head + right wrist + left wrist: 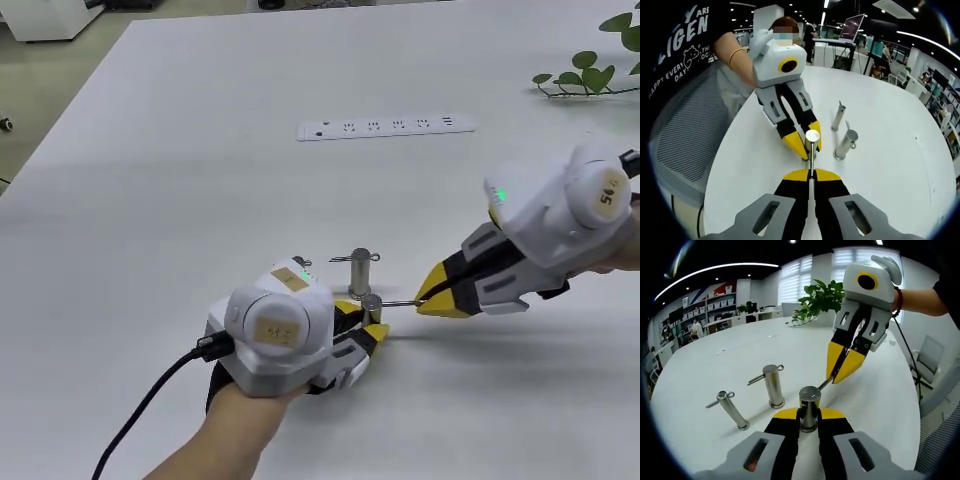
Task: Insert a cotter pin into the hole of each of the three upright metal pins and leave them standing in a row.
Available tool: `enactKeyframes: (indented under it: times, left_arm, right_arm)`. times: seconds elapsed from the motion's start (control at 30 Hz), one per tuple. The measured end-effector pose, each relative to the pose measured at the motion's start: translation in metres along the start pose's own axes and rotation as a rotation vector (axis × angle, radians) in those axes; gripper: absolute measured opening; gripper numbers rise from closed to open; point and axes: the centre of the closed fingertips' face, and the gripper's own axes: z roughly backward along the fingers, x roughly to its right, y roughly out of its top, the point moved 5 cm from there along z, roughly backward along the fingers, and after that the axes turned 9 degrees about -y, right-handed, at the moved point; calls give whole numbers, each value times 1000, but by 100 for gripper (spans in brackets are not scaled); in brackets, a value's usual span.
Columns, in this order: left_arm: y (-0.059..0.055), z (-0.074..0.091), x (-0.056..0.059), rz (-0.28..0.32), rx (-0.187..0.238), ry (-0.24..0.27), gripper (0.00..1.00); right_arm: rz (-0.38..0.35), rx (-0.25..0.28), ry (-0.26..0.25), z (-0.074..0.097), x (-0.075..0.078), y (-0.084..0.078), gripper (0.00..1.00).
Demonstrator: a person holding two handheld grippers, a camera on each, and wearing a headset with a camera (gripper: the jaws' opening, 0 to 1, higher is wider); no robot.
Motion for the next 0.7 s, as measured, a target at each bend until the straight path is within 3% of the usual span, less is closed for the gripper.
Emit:
enactKeyframes:
  times: [0.2,0.7]
  left_arm:
    - [-1,0,0,-18,7,-1,10]
    - [-4,-2,0,20,36,21,10]
  right_arm:
    - [10,1,4,-4,0,4,0]
    - [-4,-5,0,-12,1,9,0]
